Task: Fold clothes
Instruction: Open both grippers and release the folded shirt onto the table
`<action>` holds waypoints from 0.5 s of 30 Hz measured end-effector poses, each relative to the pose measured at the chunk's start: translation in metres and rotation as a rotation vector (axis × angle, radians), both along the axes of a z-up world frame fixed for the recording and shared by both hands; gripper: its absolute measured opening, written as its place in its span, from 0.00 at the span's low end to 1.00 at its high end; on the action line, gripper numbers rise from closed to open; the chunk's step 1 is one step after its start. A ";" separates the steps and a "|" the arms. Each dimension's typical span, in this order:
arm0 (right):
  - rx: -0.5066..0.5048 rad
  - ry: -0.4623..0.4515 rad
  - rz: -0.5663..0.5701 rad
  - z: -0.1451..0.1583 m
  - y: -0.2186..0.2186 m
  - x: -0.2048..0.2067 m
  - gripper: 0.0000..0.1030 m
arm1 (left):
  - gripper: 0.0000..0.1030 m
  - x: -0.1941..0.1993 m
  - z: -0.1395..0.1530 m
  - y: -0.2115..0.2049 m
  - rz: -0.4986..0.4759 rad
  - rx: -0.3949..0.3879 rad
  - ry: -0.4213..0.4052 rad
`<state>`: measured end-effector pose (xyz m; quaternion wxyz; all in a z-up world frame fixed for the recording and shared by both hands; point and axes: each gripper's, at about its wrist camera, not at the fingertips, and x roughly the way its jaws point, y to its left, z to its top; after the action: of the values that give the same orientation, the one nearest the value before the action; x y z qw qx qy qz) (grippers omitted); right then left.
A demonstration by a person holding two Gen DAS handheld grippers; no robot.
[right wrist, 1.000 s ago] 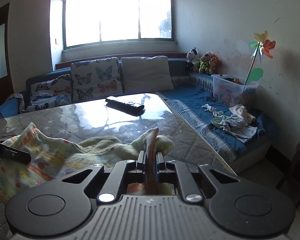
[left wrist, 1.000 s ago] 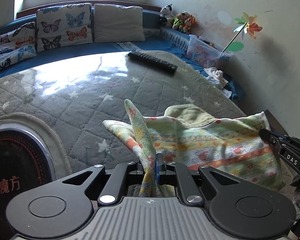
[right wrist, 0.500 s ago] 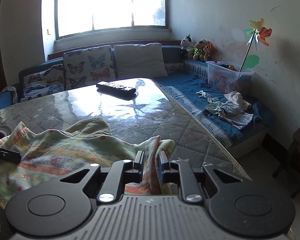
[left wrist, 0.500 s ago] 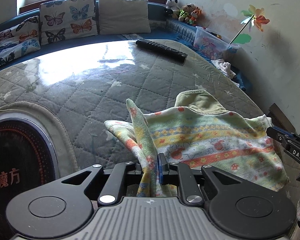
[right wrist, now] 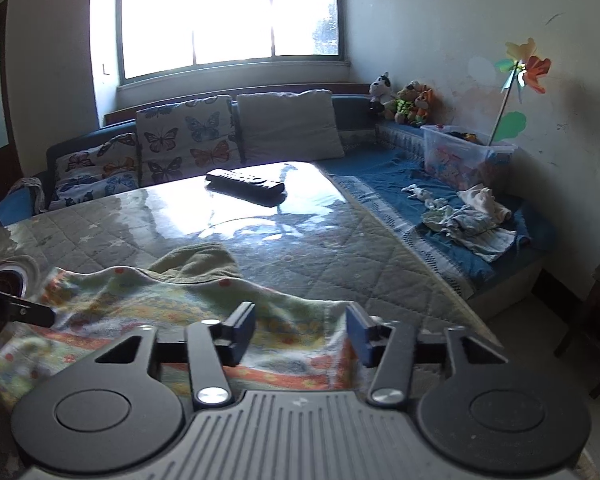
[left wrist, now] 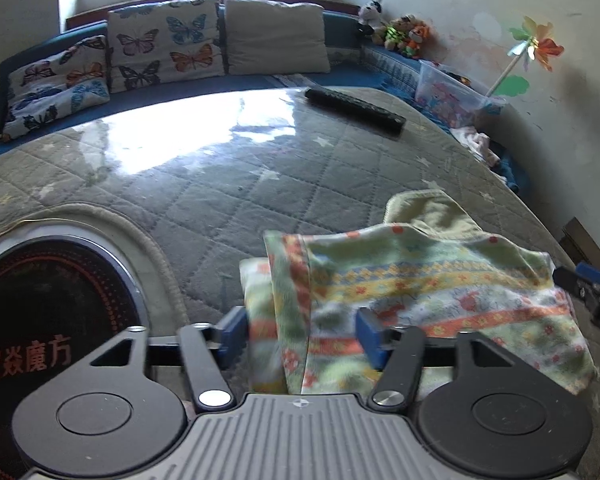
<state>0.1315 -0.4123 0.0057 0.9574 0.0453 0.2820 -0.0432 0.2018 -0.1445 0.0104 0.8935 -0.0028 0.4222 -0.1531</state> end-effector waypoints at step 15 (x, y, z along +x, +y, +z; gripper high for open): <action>0.092 0.098 0.071 -0.025 0.032 0.056 0.78 | 1.00 0.010 -0.008 0.001 0.020 0.038 -0.006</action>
<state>0.1871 -0.3804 -0.0194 0.9403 0.0772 0.3314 0.0017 0.2120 -0.1434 0.0022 0.8961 0.0103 0.4223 -0.1362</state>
